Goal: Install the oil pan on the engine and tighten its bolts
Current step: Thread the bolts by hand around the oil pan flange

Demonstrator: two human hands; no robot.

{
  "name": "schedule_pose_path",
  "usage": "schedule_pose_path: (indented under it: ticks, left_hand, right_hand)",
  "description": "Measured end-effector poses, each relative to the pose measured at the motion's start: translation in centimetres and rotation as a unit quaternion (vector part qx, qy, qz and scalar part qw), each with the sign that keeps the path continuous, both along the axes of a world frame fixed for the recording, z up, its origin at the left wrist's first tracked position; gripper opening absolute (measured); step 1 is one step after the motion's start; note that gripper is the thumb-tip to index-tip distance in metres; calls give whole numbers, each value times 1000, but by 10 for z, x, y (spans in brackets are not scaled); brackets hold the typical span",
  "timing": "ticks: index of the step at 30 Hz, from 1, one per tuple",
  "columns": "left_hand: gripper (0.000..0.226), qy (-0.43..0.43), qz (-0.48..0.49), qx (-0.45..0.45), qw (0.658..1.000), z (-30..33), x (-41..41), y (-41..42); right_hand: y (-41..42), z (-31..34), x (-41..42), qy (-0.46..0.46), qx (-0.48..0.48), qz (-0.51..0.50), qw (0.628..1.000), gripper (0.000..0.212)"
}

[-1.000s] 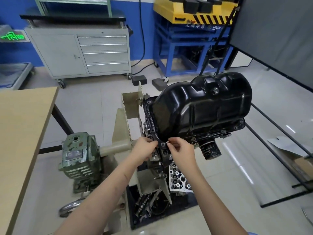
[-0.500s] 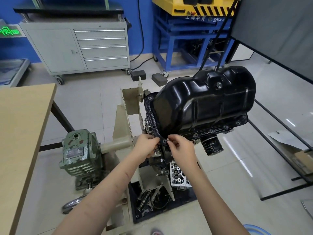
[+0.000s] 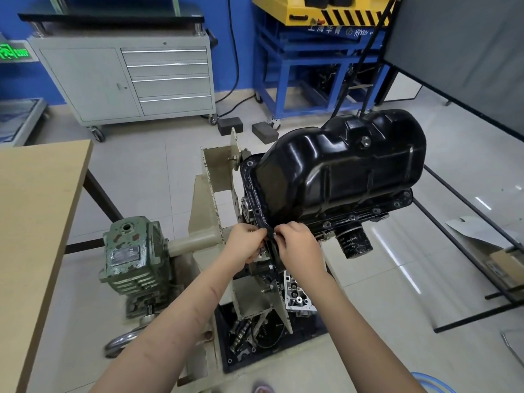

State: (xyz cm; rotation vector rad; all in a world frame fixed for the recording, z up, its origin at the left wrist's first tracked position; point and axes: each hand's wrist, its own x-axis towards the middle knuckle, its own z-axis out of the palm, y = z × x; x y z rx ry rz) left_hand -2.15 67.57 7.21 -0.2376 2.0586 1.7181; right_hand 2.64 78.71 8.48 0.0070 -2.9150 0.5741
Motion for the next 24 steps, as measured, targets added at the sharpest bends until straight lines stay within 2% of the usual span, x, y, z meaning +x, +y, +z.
schedule_pose_path:
  ticks: [9, 16, 24]
  left_hand:
    - [33, -11, 5, 9, 1000, 1, -1, 0]
    - [30, -21, 5, 15, 1000, 3, -2, 0]
    - [28, -24, 3, 17, 1000, 4, -2, -1]
  right_hand:
    - [-4, 0, -3, -13, 73, -11, 997, 21]
    - [1, 2, -5, -19, 78, 22, 997, 28]
    - [2, 6, -7, -28, 115, 47, 992, 22]
